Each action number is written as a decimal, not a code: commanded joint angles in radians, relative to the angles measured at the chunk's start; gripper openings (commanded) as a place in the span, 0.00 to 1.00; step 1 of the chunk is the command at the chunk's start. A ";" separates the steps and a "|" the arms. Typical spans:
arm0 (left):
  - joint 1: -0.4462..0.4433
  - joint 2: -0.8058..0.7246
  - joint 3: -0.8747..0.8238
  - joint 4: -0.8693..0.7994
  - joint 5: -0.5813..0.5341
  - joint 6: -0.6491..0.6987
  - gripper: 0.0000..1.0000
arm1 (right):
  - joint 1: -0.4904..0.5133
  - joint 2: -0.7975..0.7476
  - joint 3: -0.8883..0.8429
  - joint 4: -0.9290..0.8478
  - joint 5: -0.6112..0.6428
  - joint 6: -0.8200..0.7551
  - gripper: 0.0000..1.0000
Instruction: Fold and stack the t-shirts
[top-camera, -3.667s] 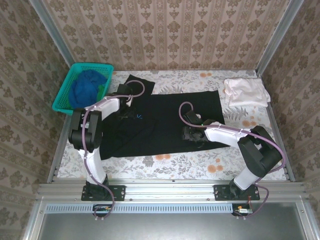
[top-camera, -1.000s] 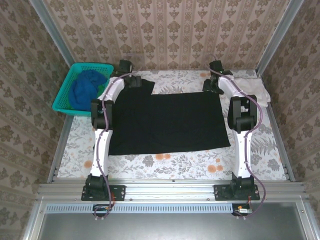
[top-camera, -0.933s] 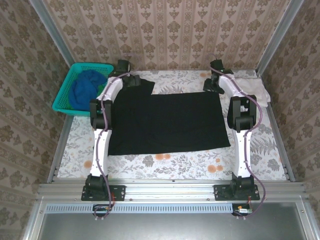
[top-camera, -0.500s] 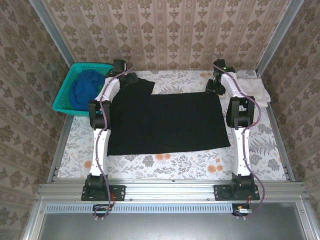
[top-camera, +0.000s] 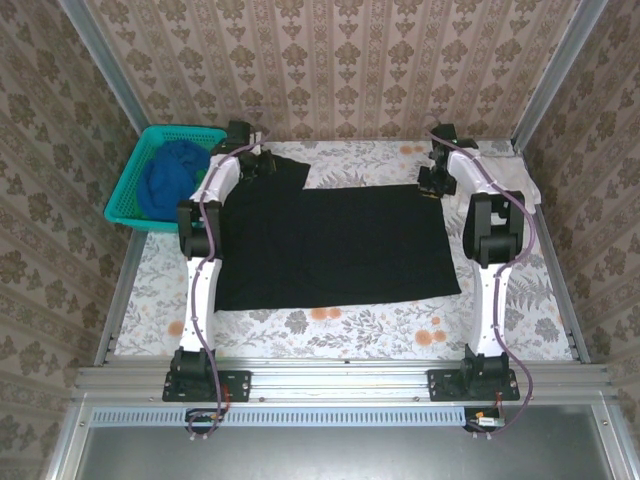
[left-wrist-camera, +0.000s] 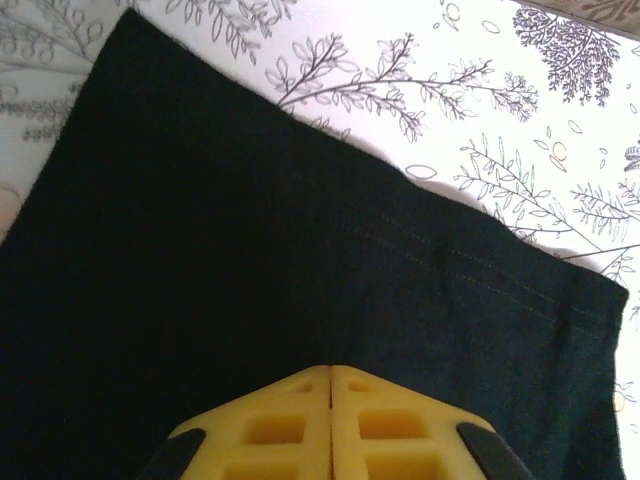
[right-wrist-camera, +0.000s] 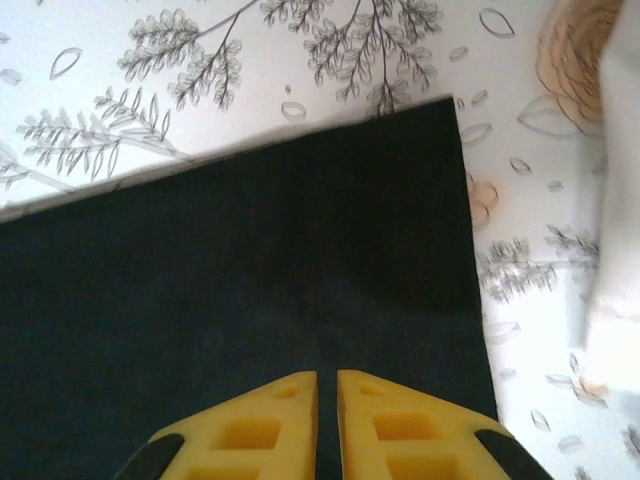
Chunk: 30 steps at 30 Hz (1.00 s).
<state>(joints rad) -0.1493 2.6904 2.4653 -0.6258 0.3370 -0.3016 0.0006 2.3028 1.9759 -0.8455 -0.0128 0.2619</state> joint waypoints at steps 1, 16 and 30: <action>0.015 -0.124 -0.024 -0.031 0.017 0.041 0.02 | -0.002 -0.104 -0.108 0.087 -0.006 0.013 0.12; -0.028 -0.772 -0.863 -0.101 -0.173 0.072 0.67 | 0.001 -0.266 -0.429 0.278 -0.107 0.078 0.31; -0.088 -0.594 -0.880 -0.071 -0.214 0.080 0.57 | 0.013 -0.260 -0.465 0.304 -0.125 0.087 0.33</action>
<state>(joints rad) -0.2344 2.0567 1.5162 -0.6704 0.1566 -0.2264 0.0090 2.0716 1.5291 -0.5488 -0.1154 0.3405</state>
